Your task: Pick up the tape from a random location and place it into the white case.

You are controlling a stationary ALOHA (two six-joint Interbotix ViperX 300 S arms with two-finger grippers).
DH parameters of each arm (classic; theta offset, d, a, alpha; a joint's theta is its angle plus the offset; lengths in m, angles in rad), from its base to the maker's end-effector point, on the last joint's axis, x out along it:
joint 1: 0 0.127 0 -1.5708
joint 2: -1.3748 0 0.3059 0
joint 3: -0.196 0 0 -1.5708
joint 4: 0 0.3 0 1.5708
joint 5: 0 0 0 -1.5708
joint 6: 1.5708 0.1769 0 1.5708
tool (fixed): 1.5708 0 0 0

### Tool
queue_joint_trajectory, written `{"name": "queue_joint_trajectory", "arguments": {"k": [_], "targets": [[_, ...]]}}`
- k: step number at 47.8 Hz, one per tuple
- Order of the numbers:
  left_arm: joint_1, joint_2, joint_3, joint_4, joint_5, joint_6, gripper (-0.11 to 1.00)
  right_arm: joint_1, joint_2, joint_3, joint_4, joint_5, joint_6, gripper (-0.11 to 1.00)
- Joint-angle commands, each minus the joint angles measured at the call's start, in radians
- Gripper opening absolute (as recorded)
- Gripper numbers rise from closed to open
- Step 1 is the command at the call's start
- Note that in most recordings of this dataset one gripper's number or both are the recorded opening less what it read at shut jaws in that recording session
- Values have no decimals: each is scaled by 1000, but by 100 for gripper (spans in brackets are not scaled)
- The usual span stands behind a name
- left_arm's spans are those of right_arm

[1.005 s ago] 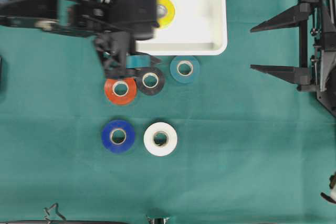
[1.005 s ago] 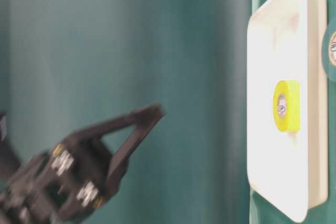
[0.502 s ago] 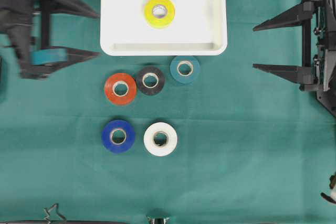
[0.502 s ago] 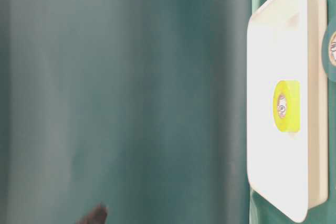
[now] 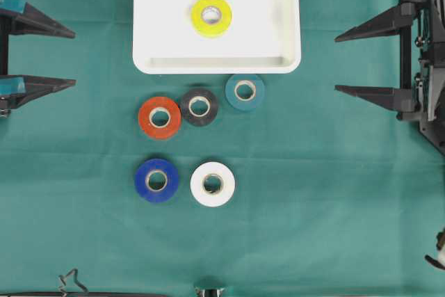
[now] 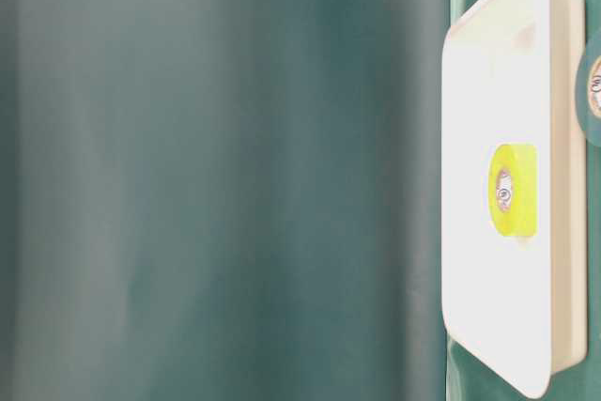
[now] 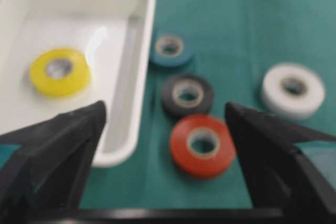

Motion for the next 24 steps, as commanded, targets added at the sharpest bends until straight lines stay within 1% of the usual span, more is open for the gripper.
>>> {"name": "queue_joint_trajectory", "arguments": {"k": [1,24], "targets": [[-2,-15,11,-2,-14,2,99,-2,6,-11,-3,-2,3,91],[-2,-28,9,-2,-14,0,98,-2,9,-11,0,2,6,91]]}}
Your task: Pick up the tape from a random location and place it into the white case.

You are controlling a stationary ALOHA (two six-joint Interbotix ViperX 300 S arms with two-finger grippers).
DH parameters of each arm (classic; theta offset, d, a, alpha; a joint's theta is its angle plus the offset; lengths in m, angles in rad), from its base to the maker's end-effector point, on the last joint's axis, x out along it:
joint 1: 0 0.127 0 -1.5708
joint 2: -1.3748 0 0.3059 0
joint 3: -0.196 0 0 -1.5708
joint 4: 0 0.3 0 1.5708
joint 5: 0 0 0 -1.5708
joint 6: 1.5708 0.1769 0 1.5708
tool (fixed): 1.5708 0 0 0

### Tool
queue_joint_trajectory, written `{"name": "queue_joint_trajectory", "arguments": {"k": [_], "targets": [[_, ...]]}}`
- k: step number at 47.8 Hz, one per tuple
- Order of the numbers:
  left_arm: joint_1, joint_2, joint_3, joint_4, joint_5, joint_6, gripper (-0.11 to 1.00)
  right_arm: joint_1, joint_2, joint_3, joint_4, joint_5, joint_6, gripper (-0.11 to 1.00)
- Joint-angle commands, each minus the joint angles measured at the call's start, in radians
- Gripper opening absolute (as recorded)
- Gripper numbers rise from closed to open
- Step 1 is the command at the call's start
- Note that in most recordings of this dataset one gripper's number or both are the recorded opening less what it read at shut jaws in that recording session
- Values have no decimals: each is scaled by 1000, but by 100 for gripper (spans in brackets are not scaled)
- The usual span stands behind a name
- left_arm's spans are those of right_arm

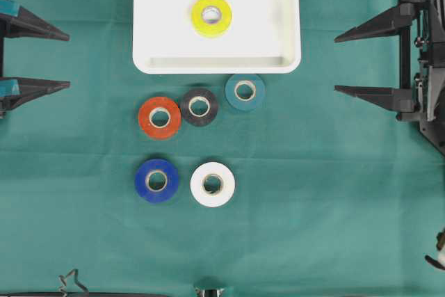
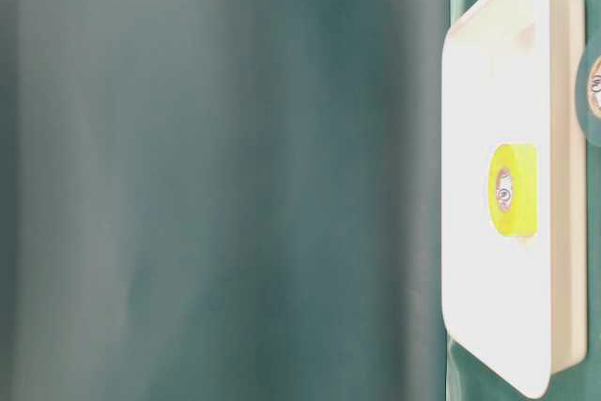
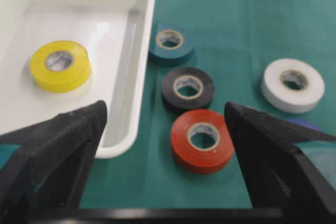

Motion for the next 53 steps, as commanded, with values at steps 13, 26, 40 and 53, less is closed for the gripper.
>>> {"name": "queue_joint_trajectory", "arguments": {"k": [13,26,40,53], "targets": [[0,5,-14,-2,-9,-2,98,60,23,-9,11,-5,5,91],[-2,5,-12,-2,-9,-2,98,77,37,-12,11,-11,6,91],[-2,5,-14,-3,-23,-2,98,74,141,-44,12,-89,6,91],[-11,12,-11,-2,-31,-2,98,74,305,-160,12,-126,5,91]]}}
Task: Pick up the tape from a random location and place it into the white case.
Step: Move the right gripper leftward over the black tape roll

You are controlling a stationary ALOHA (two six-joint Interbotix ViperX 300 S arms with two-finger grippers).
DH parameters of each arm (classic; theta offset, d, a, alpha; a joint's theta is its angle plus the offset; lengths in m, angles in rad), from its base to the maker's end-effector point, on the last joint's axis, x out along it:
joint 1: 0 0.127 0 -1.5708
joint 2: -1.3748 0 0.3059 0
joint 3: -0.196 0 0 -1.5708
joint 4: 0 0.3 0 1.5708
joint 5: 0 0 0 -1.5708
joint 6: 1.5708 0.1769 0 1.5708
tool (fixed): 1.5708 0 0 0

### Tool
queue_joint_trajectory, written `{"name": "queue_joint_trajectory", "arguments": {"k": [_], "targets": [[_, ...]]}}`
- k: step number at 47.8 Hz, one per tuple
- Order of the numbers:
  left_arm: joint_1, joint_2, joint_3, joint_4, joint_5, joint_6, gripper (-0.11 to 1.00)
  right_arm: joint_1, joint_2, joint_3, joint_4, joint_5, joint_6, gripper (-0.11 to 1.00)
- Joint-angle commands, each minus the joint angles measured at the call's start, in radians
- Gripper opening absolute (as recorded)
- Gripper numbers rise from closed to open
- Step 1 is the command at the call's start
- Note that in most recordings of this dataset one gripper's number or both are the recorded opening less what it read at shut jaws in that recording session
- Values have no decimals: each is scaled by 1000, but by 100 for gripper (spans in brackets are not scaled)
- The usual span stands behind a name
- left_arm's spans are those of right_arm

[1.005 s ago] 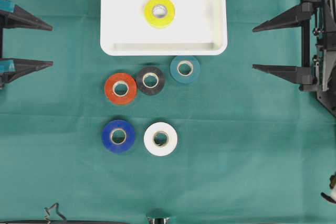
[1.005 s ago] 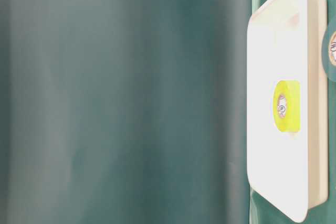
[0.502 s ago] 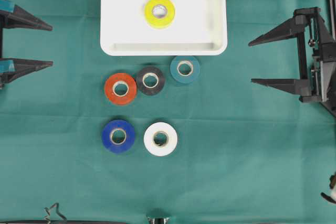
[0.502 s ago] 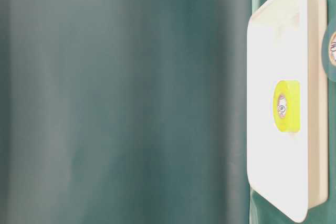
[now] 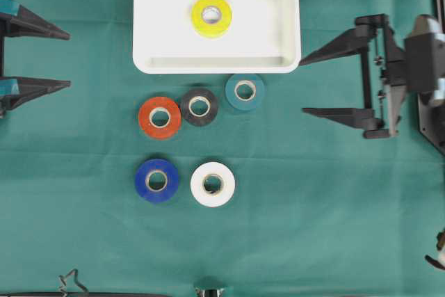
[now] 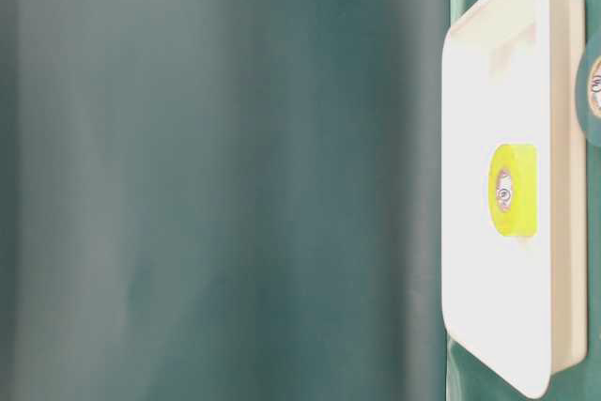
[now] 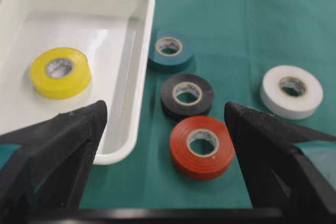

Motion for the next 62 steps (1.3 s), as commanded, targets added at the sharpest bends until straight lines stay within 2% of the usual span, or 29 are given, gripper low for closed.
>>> {"name": "queue_joint_trajectory", "arguments": {"k": [1,20,37,42,54,62], "targets": [[-11,11,-12,0,-11,-2,98,0,51,-67,2,-26,0,91],[-14,12,-11,-2,-23,-3,98,-3,304,-284,2,-63,-2,91],[-14,12,-9,-2,-23,-6,98,-3,503,-508,2,-34,-3,91],[-14,12,-8,0,-25,-8,98,-6,528,-540,0,0,-3,91],[-14,14,-6,0,-25,-8,98,-8,531,-545,5,48,8,91],[-14,14,-6,0,-23,-8,98,-8,535,-566,6,167,49,91]]}}
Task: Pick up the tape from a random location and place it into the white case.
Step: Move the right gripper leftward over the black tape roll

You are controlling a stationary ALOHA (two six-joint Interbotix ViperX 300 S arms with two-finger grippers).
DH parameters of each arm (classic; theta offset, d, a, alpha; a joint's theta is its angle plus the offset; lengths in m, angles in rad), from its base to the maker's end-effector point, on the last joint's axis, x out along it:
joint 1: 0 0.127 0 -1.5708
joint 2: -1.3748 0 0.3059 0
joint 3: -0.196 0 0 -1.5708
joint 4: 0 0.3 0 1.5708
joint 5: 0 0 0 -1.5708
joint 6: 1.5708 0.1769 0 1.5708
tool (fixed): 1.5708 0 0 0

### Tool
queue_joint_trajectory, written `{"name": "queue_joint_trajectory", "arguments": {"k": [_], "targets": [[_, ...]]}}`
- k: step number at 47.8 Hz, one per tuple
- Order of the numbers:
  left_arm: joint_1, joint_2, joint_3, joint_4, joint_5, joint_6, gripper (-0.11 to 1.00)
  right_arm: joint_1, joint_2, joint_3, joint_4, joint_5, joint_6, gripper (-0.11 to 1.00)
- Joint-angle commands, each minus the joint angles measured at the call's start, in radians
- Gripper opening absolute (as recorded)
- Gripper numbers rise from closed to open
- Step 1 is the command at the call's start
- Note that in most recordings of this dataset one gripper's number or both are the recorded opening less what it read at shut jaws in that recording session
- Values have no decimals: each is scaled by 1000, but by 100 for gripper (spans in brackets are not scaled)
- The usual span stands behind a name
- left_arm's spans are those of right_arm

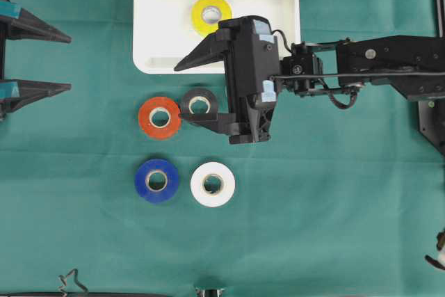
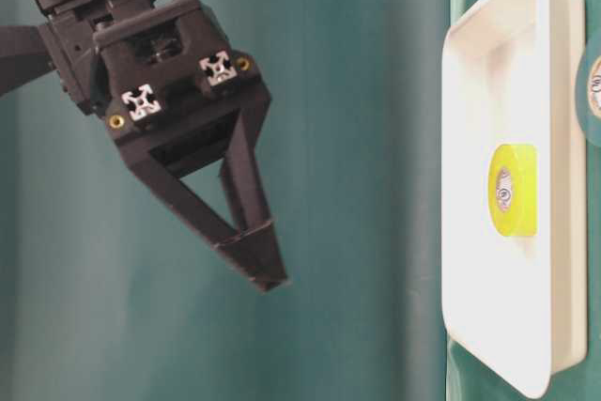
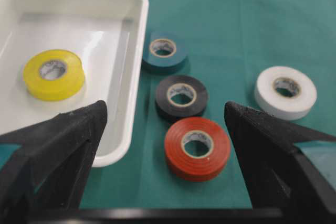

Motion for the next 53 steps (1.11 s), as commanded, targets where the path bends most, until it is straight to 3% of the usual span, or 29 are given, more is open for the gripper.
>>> {"name": "queue_joint_trajectory", "arguments": {"k": [1,16,27,38,53], "targets": [[-2,9,-9,-2,-11,-2,98,-3,-6,-44,5,74,20,91],[-2,8,-9,0,-11,-2,98,-5,60,-170,5,437,57,91],[-2,9,-8,-2,-9,-2,98,-3,117,-267,3,618,57,91],[-2,9,-8,0,-11,-2,98,-3,149,-321,-2,703,54,91],[-2,9,-8,0,-11,-2,98,-3,149,-321,-3,706,55,91]]}}
